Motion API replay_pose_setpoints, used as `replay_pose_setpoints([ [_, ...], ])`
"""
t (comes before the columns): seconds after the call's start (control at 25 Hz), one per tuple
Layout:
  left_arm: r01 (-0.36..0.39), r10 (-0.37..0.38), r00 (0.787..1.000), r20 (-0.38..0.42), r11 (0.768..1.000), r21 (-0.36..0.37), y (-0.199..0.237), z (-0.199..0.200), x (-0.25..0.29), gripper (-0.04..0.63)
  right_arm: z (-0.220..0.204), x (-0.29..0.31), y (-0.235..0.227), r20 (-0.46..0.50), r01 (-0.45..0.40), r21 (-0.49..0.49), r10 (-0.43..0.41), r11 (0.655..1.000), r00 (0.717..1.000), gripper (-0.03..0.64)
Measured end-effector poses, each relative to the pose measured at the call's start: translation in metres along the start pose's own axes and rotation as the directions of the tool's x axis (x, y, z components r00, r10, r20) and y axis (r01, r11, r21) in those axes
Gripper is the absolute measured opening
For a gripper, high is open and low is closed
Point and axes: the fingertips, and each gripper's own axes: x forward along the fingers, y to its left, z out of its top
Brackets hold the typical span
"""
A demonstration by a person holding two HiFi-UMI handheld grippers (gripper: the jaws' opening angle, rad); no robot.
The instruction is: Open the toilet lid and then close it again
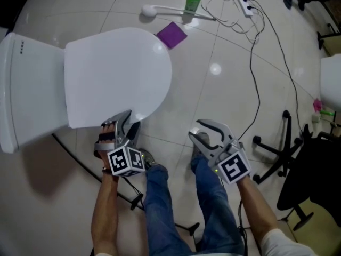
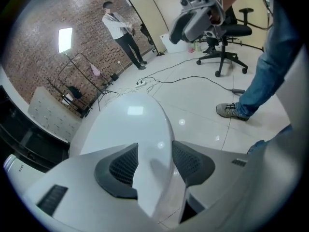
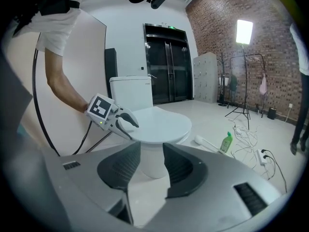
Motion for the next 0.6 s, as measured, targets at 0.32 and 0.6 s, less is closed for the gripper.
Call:
replay_pose_setpoints([
  [0.32, -0.038, 0.04, 0.998, 0.04, 0.998, -0.046, 0.003, 0.002, -0.011, 0.201, 0.01, 0.025, -0.006, 0.094, -0.084, 0.311, 0.058, 0.947, 0.994, 0.153],
  [0.6, -0.047, 0.05, 0.997, 0.064, 0.997, -0.055, 0.006, 0.005, -0.018, 0.201, 0.001, 0.098, -0.046, 0.246, -0.226, 0.834, 0.027, 0.503, 0.969, 0.227],
])
